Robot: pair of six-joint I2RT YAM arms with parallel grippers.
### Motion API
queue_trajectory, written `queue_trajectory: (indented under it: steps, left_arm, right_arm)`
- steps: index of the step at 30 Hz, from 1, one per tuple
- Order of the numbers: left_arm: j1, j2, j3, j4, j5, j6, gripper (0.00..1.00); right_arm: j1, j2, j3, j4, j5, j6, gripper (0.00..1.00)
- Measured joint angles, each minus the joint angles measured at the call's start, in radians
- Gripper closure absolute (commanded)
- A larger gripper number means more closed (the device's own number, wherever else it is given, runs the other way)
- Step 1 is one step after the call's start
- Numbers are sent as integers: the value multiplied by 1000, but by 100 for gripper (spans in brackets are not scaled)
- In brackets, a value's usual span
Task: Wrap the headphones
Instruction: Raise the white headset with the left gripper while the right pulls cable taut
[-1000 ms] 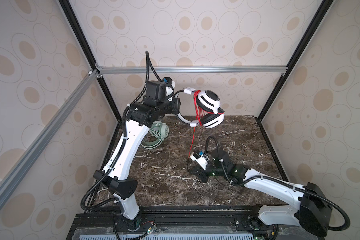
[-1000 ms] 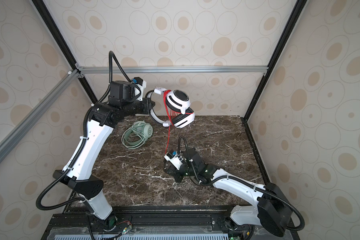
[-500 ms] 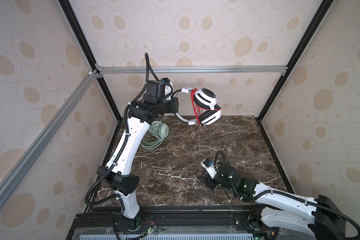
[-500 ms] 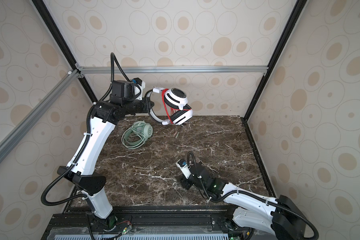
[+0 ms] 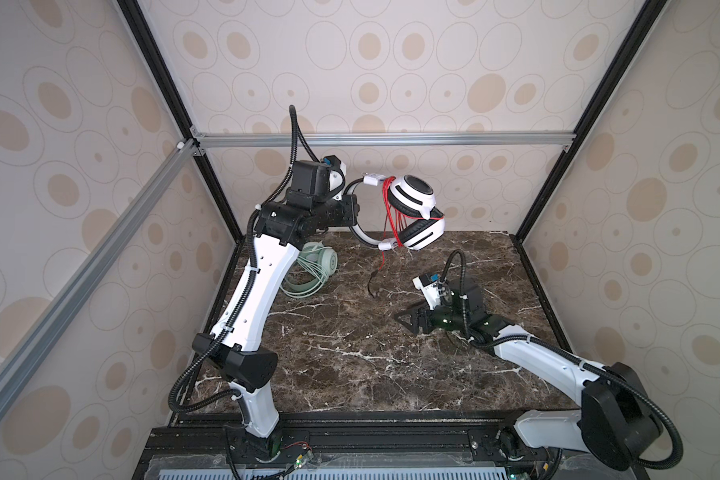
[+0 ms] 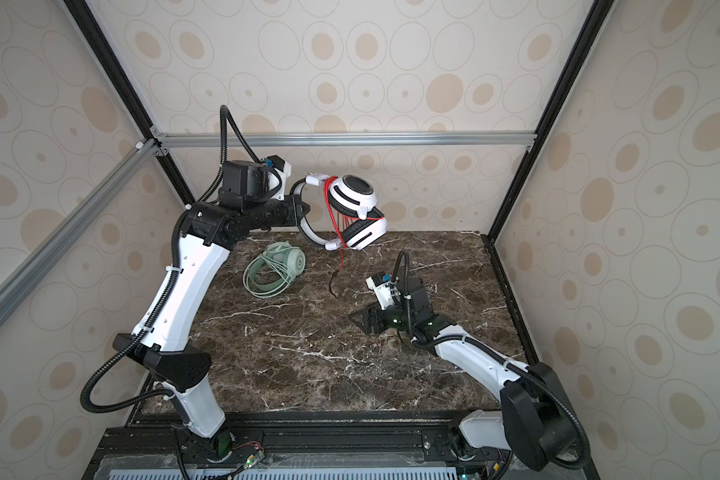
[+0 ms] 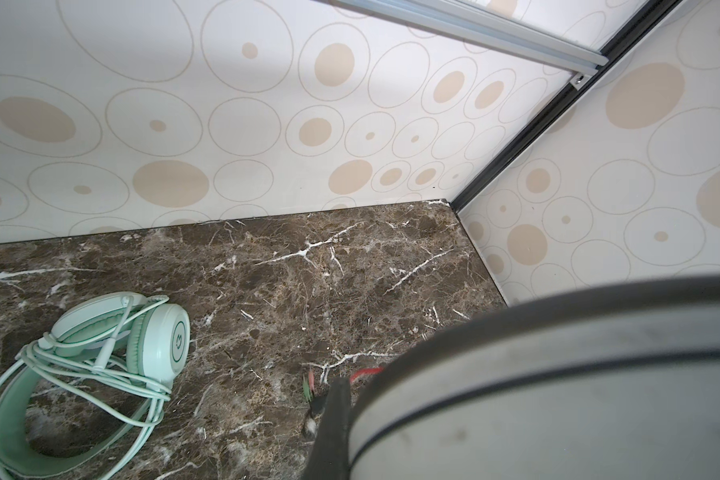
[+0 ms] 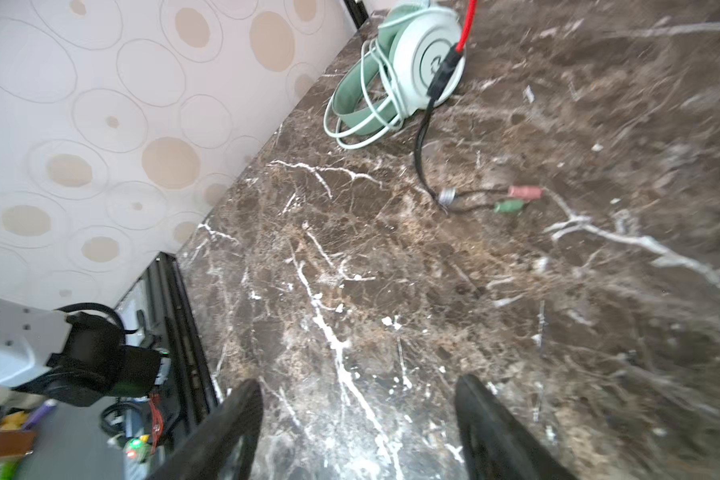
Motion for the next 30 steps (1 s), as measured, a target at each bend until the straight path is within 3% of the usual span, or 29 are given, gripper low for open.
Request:
queue_trajectory:
  steps: [7,9,11,12,20,30]
  left_arm:
    - [0,-44,-44,21,28,-15,100]
    - [0,-58,-56,24,38,-19,100]
    - [0,-69,-63,28,47,-23,100]
    - [0,-71,-64,29,48,-24,100]
    - [0,-81,-65,39,50,-26,100]
    - [0,-80,-65,37,47,-25,100]
  right_arm:
    - [0,136,21,126,-40,-39,5]
    - [-2,176,41,155,-33,-58,11]
    - [-5,234,85,183,-55,-76,27]
    - [-6,262,112,192,-76,-74,31]
    - [-11,438,179,496,-303,90,29]
    - [-12,477,176,620,-317,175,28]
